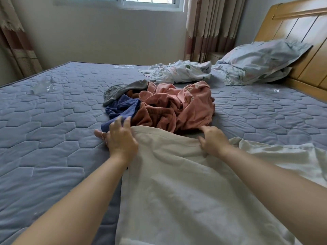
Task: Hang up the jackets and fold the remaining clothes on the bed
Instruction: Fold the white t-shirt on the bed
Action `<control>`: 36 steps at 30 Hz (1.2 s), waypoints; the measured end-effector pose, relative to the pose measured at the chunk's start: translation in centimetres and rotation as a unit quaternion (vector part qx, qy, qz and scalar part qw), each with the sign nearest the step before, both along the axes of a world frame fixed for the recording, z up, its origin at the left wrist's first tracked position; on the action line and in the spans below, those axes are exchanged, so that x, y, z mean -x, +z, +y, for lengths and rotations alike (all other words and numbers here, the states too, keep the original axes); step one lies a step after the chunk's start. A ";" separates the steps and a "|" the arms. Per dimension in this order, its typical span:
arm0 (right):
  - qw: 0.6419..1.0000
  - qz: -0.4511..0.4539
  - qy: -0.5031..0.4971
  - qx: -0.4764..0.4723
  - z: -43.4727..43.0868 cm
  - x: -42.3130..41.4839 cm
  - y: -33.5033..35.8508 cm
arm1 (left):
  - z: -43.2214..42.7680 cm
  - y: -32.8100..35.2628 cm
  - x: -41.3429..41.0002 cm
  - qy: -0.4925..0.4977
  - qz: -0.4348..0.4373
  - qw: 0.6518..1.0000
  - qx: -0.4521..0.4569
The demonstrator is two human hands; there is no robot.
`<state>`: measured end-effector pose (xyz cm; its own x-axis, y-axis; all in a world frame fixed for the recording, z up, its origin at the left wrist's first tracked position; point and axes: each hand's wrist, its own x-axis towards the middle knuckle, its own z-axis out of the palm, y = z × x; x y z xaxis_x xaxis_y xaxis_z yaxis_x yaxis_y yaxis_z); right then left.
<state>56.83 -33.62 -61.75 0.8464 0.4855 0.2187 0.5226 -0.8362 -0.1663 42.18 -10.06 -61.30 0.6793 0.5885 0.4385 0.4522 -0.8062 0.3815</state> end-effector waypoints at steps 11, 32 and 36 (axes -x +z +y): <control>0.992 -0.007 -0.046 0.121 -14.3 4.8 -2.0 | -19.9 -3.3 -1.7 -0.323 0.240 0.915 -0.021; 0.778 0.323 -0.451 -0.295 -47.8 8.7 -2.1 | -43.8 -7.7 -1.6 -0.472 0.302 0.822 -0.099; 0.720 0.422 -0.357 -0.420 -49.9 10.5 -2.7 | -45.9 -5.9 -0.2 -0.504 0.184 0.840 -0.082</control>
